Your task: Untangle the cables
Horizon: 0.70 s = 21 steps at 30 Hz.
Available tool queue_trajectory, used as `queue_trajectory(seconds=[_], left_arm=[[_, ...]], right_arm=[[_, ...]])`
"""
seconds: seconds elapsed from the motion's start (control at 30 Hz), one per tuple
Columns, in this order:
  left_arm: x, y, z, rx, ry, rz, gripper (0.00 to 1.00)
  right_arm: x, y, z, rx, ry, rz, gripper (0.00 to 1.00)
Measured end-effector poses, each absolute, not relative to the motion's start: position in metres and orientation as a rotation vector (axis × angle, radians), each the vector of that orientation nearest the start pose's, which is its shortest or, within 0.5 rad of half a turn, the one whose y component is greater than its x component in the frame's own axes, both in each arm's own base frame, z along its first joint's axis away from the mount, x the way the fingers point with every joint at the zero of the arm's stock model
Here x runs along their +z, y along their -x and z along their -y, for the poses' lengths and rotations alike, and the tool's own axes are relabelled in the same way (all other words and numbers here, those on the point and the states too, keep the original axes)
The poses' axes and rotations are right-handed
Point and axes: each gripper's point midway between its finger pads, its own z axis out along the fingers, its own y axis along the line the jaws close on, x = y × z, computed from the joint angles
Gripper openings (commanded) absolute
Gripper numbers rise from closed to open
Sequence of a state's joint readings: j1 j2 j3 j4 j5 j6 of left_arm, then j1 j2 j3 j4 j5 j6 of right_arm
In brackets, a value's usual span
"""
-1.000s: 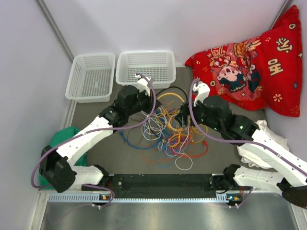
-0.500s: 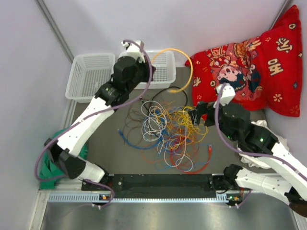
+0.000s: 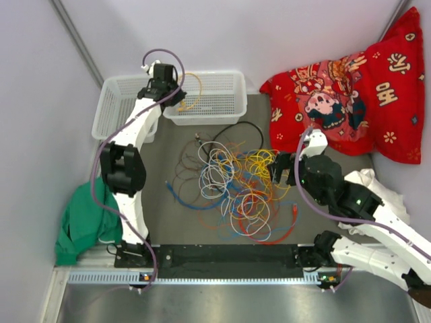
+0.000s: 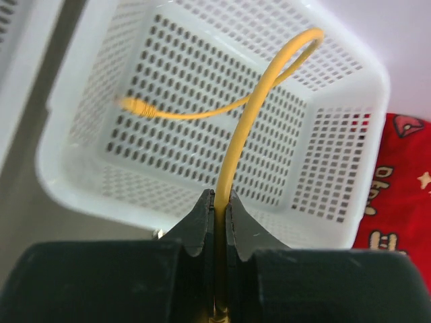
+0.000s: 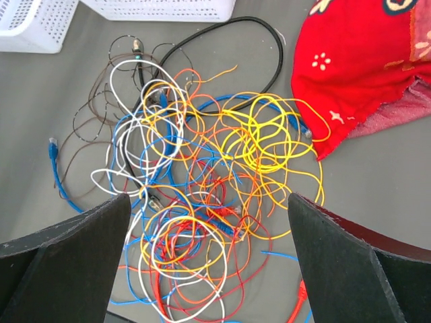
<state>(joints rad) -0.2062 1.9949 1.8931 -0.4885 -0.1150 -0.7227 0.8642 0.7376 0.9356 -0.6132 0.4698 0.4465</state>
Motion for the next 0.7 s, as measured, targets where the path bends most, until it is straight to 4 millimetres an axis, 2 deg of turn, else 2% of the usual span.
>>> queue_trajectory(seconds=[0.1, 0.2, 0.23, 0.27, 0.33, 0.37, 0.4, 0.6, 0.7], left_arm=[[0.22, -0.576, 0.134, -0.457, 0.643, -2.087, 0.0], [0.226, -0.594, 0.144, -0.525, 0.657, -2.054, 0.0], [0.227, -0.598, 0.146, -0.546, 0.662, -2.047, 0.07], [0.227, -0.601, 0.147, -0.562, 0.668, -2.042, 0.18], [0.22, -0.604, 0.149, -0.587, 0.678, -2.053, 0.47], [0.218, -0.604, 0.149, -0.594, 0.676, -2.062, 0.68], [0.215, -0.604, 0.15, -0.602, 0.68, -2.07, 0.99], [0.205, -0.598, 0.15, -0.599, 0.662, -2.101, 0.99], [0.21, -0.591, 0.15, -0.594, 0.644, -2.106, 0.99]], right_arm=[[0.26, -0.215, -0.155, 0.39, 0.113, -1.972, 0.99], [0.254, -0.217, -0.157, 0.383, 0.118, -1.982, 0.99], [0.252, -0.218, -0.158, 0.38, 0.12, -1.985, 0.99], [0.25, -0.219, -0.159, 0.377, 0.123, -1.989, 0.99], [0.247, -0.221, -0.162, 0.368, 0.129, -1.995, 0.99], [0.245, -0.223, -0.163, 0.363, 0.135, -1.999, 0.99], [0.244, -0.224, -0.164, 0.359, 0.137, -2.001, 0.99], [0.24, -0.227, -0.168, 0.34, 0.161, -2.01, 0.99], [0.239, -0.23, -0.167, 0.317, 0.16, -2.008, 0.99]])
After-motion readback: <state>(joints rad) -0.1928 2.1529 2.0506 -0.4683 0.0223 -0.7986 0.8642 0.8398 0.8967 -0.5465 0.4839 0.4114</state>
